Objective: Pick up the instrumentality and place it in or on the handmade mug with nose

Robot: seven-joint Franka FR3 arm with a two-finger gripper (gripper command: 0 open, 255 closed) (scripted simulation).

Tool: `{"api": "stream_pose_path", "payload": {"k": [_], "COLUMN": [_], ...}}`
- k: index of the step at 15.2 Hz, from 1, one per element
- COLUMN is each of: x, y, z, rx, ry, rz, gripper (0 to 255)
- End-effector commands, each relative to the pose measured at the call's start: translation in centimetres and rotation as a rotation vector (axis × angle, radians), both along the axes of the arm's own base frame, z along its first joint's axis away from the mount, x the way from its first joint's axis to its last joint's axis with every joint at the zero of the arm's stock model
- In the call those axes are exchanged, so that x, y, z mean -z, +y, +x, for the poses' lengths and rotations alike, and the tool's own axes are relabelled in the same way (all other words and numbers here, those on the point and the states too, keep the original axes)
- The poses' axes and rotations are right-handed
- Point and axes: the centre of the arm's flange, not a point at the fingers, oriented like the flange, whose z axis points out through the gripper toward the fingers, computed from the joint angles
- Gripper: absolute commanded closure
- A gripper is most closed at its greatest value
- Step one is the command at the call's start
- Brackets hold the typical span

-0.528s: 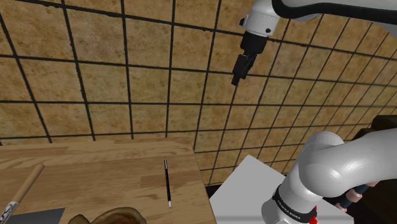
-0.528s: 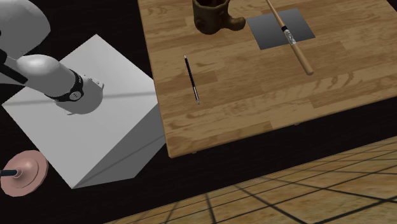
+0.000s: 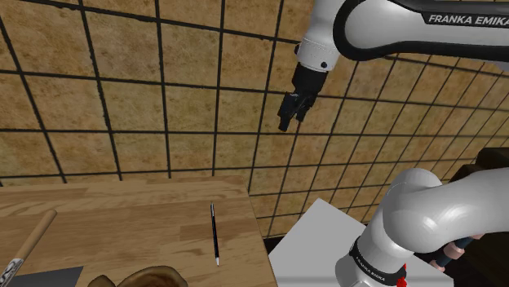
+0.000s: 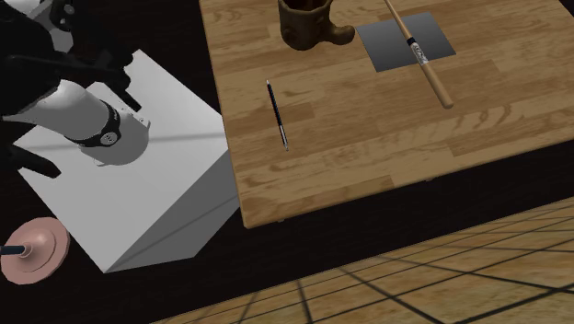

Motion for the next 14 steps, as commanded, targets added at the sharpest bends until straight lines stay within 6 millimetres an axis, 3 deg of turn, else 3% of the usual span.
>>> {"api": "stream_pose_path", "payload": {"k": [1, 14], "x": [2.0, 13.6], "y": [2.0, 14.8], "z": [0.3, 4.0], "rx": [0.049, 0.338], "ry": [-0.01, -0.067], "rz": [0.001, 0.001], "gripper": [0, 0]}}
